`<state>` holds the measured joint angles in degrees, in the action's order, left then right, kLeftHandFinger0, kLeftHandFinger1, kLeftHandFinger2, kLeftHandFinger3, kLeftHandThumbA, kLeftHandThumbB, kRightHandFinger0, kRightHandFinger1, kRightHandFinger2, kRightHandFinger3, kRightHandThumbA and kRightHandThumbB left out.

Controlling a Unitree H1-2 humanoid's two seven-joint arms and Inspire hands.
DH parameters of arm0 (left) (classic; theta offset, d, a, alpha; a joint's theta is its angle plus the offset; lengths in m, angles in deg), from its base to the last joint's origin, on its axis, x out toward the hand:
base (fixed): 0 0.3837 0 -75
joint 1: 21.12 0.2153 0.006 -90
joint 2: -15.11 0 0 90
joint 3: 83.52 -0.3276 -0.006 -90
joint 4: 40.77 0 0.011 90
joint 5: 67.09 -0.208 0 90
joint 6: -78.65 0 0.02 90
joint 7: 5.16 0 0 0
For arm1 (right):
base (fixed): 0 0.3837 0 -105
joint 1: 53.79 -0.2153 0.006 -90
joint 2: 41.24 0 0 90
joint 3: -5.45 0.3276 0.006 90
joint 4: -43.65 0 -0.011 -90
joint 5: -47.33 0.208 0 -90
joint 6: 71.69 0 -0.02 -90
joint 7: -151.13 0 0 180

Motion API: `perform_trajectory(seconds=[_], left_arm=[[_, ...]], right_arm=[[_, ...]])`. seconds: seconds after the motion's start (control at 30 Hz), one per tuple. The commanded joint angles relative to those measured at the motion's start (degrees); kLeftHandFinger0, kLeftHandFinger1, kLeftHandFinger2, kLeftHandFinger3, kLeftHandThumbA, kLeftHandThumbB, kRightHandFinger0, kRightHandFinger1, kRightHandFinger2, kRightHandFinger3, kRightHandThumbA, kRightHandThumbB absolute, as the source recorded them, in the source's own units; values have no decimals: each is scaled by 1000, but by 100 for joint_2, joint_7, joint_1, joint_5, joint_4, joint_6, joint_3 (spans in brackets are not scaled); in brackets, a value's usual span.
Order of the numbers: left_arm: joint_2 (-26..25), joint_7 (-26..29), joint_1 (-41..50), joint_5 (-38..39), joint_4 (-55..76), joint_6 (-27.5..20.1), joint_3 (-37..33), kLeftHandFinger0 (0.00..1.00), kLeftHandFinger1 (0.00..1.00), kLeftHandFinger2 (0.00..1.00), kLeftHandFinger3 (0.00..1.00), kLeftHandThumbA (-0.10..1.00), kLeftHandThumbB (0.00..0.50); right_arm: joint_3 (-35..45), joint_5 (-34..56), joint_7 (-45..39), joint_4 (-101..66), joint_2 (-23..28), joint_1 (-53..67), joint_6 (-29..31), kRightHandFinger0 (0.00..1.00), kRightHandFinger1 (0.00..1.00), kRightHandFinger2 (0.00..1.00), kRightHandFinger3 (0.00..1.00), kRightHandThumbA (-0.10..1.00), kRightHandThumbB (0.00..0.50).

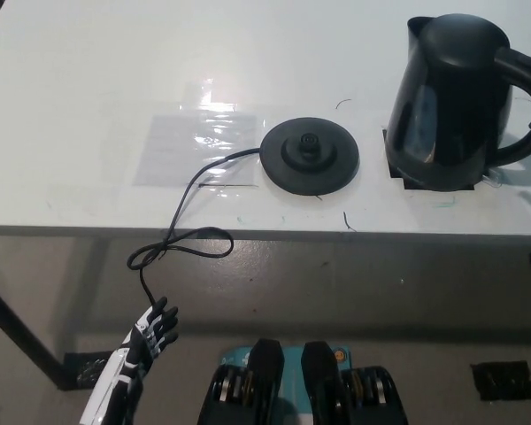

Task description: A kettle and its base are kept separately on the desk infront of the robot and the robot uses its right hand to lift the kettle by its handle and places it on its base to align it correctly.

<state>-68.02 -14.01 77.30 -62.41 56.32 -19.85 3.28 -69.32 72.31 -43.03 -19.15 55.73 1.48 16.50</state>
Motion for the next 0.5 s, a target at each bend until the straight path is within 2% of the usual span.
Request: perform_trajectory(seconds=[0.0, 0.13, 0.17, 0.33, 0.37, 0.47], left_arm=[[-30, -24, -51, -81, 170, -93, -1, 1000, 1000, 1000, 1000, 968, 149], [-50, -46, -92, -30, 133, -137, 30, 1000, 1000, 1000, 1000, 959, 155], [-57, -56, -106, -20, 138, -128, 32, 1000, 1000, 1000, 1000, 964, 164], [-75, -96, -144, 46, 136, -127, 46, 1000, 1000, 1000, 1000, 959, 162], [-73, -97, -147, 44, 125, -139, 46, 1000, 1000, 1000, 1000, 959, 162], [-80, -97, -204, 50, 102, -164, 63, 1000, 1000, 1000, 1000, 957, 163]], right_arm=[[-21, 54, -238, 326, 55, -607, 103, 1000, 1000, 1000, 1000, 1000, 345], [-71, 28, -311, 696, 19, -838, 115, 1000, 1000, 1000, 1000, 1000, 339], [-67, 28, -330, 801, 12, -895, 146, 1000, 1000, 1000, 1000, 1000, 312], [-62, 20, -380, 1206, -15, -1141, 181, 1000, 1000, 1000, 1000, 1000, 314], [-79, -7, -399, 1289, -6, -1182, 202, 1000, 1000, 1000, 1000, 1000, 292], [-82, -23, -429, 1434, -8, -1306, 249, 1000, 1000, 1000, 1000, 1000, 286]])
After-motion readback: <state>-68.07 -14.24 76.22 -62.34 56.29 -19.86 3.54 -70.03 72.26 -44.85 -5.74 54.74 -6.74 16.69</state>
